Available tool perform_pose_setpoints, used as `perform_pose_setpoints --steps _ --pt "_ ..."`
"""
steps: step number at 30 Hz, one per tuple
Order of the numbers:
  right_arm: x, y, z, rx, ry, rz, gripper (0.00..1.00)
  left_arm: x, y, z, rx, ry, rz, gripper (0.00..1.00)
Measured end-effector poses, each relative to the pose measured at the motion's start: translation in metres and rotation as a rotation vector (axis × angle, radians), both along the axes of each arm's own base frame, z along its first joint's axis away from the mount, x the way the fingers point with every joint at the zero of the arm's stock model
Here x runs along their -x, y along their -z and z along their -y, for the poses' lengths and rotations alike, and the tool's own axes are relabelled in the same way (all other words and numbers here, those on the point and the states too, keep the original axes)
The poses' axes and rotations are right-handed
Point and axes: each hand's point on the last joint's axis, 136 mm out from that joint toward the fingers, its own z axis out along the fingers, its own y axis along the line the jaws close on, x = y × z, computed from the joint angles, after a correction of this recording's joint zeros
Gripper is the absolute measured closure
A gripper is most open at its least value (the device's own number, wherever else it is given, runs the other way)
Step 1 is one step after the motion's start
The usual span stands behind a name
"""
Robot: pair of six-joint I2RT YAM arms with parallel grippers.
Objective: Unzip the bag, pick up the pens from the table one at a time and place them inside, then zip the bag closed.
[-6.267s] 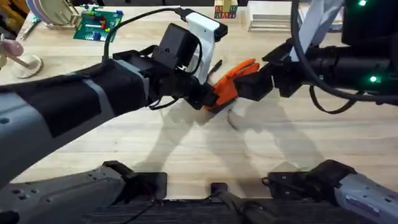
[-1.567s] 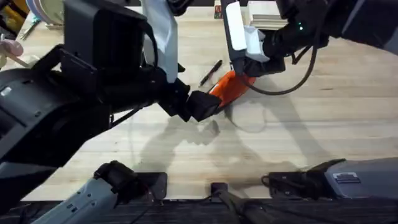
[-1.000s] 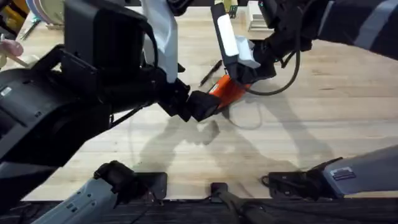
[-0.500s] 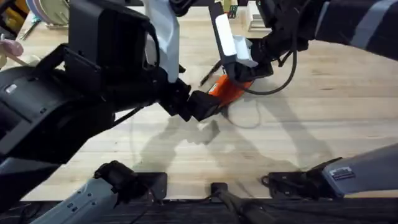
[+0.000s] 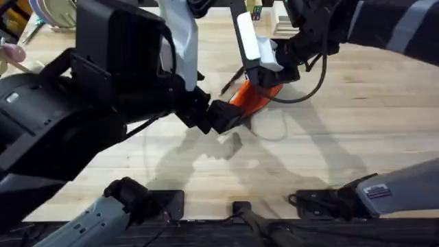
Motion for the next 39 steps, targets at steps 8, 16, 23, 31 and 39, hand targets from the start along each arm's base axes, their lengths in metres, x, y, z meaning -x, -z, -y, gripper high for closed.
perform_pose_setpoints --steps 8,16,23,31,39 --pt "-0.0036 -0.0024 -0.0017 -0.006 -0.001 0.019 0.971 0.0 0.0 0.0 0.0 0.0 0.0 0.007" --pt "-0.0024 0.0001 -0.0013 -0.002 -0.001 0.008 0.972 0.0 0.0 0.0 0.0 0.0 0.0 0.007" --pt "-0.0008 0.0056 -0.0006 0.007 0.0 -0.016 0.941 0.0 0.0 0.0 0.0 0.0 0.0 0.007" --pt "-0.0009 0.0057 0.001 0.019 -0.015 -0.009 0.025 0.0 -0.0001 0.0 0.0 0.0 0.0 0.007" --pt "-0.0016 0.0052 0.0012 0.021 -0.017 -0.006 0.006 0.0 0.0 0.0 0.0 0.0 0.0 0.007"
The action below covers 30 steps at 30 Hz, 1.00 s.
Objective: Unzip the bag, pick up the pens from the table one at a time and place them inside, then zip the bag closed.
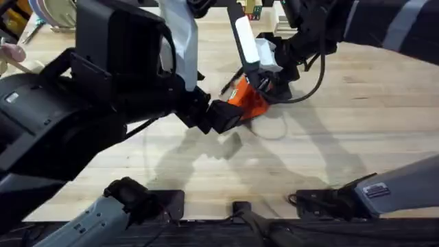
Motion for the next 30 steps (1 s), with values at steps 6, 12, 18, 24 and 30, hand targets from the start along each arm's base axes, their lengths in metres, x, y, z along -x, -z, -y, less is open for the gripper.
perform_pose_setpoints --steps 6,12,18,24,30 --pt "0.0 0.0 0.0 0.001 0.0 0.001 0.006 0.0 0.0 0.0 0.0 0.0 0.0 0.007" --pt "0.003 -0.002 0.002 0.008 0.002 -0.005 0.006 0.0 0.0 0.0 0.0 0.0 0.0 0.007" --pt "0.012 -0.033 0.006 -0.005 0.004 0.047 0.006 0.0 0.0 0.0 0.0 0.0 0.0 0.007" --pt "0.036 -0.068 0.015 -0.018 0.004 0.079 0.006 0.0 0.0 0.0 0.0 0.0 0.0 0.008" --pt "0.064 -0.098 0.026 -0.037 0.038 0.094 0.006 0.0 0.0 0.0 0.0 0.0 0.0 0.007"
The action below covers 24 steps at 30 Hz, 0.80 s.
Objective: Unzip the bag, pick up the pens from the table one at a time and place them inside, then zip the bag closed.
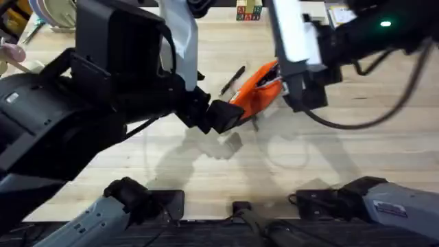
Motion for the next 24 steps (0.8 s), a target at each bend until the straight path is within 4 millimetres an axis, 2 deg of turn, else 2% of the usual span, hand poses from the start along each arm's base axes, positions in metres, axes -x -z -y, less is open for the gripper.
perform_pose_setpoints --steps 10,11,19,24 --pt "0.043 -0.052 0.016 -0.14 0.222 0.026 0.005 -0.001 0.0 -0.001 -0.003 -0.005 0.002 0.007" --pt "0.054 -0.061 0.02 -0.186 0.299 0.013 0.006 -0.003 0.001 -0.004 -0.017 -0.023 0.01 0.008" --pt "0.075 -0.088 0.028 -0.345 0.498 0.003 0.006 -0.01 0.002 -0.013 -0.055 -0.073 0.033 0.008" --pt "0.084 -0.1 0.032 -0.41 0.55 0.016 0.006 -0.018 0.003 -0.021 -0.081 -0.128 0.05 0.007"
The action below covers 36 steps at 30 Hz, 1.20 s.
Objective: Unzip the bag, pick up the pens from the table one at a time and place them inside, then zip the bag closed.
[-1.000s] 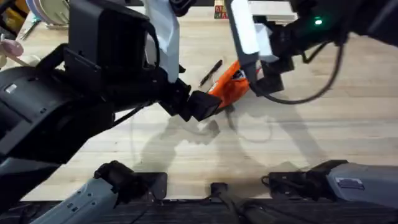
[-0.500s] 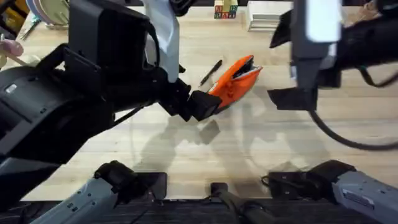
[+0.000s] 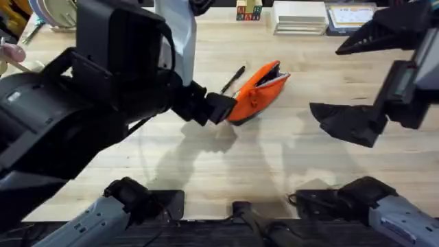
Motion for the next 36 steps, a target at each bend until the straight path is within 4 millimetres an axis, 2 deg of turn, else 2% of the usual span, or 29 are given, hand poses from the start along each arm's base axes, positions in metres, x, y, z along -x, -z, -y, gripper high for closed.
perform_pose_setpoints --steps 4,10,18,19,29,36 --pt "0.003 -0.003 0.001 -0.017 0.014 0.006 0.005 -0.017 0.008 -0.002 -0.024 -0.053 -0.001 0.007" --pt "0.003 -0.003 0.001 -0.025 0.024 -0.001 0.005 -0.054 0.028 0.005 -0.039 -0.104 -0.009 0.007" --pt "0.003 -0.003 0.001 -0.026 0.026 -0.002 0.006 -0.09 0.065 0.007 -0.057 -0.147 -0.049 0.007" --pt "0.003 -0.003 0.001 -0.026 0.026 -0.002 0.005 -0.097 0.074 0.013 -0.048 -0.136 -0.056 0.007" --pt "0.004 -0.003 0.001 -0.026 0.026 -0.005 0.006 -0.1 0.1 0.023 -0.049 -0.105 -0.118 0.008" --pt "0.004 -0.003 0.001 -0.025 0.026 -0.006 0.007 -0.107 0.105 0.027 -0.041 -0.103 -0.108 0.007"
